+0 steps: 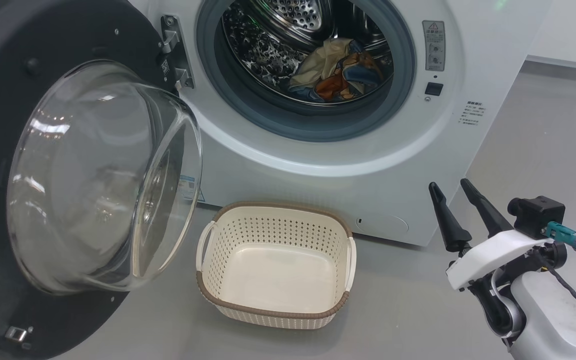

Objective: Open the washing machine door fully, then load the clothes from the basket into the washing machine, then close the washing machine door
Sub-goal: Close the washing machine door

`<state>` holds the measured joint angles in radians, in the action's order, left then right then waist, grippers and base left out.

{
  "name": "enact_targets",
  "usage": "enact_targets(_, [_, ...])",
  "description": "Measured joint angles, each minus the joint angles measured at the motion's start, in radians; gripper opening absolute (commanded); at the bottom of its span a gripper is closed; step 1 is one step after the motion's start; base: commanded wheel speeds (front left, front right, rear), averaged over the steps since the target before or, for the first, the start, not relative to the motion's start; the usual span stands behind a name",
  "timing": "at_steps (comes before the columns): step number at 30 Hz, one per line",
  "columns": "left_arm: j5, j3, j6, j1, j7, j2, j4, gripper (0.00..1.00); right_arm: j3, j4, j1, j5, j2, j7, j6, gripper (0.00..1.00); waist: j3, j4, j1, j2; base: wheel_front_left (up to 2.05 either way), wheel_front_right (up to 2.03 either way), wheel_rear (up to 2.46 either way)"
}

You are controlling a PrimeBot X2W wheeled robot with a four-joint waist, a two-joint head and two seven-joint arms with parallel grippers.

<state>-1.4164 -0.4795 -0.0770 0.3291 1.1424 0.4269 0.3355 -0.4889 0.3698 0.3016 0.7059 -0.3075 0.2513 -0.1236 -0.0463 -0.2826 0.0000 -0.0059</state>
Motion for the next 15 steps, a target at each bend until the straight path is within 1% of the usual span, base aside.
enact_targets(9, [-0.067, 0.038, -0.001, -0.048, 0.110, -0.036, -0.149, 0.00, 0.006, 0.001, -0.014, 0.000, 0.000, 0.000, 0.000, 1.00, 0.005, 0.005, 0.0000, 0.0000, 0.00, 0.00, 0.00])
enact_targets(11, [-0.093, 0.047, 0.002, -0.049, 0.128, -0.049, -0.183, 0.00, 0.006, 0.001, -0.014, 0.000, 0.001, 0.000, 0.000, 1.00, 0.006, 0.008, 0.0000, 0.0000, 0.00, 0.00, 0.00])
enact_targets(15, [-0.101, 0.065, 0.020, -0.062, 0.157, -0.058, -0.251, 0.00, -0.004, 0.001, -0.014, 0.000, 0.013, 0.000, 0.000, 1.00, 0.012, 0.017, 0.0000, 0.0000, 0.00, 0.00, 0.00])
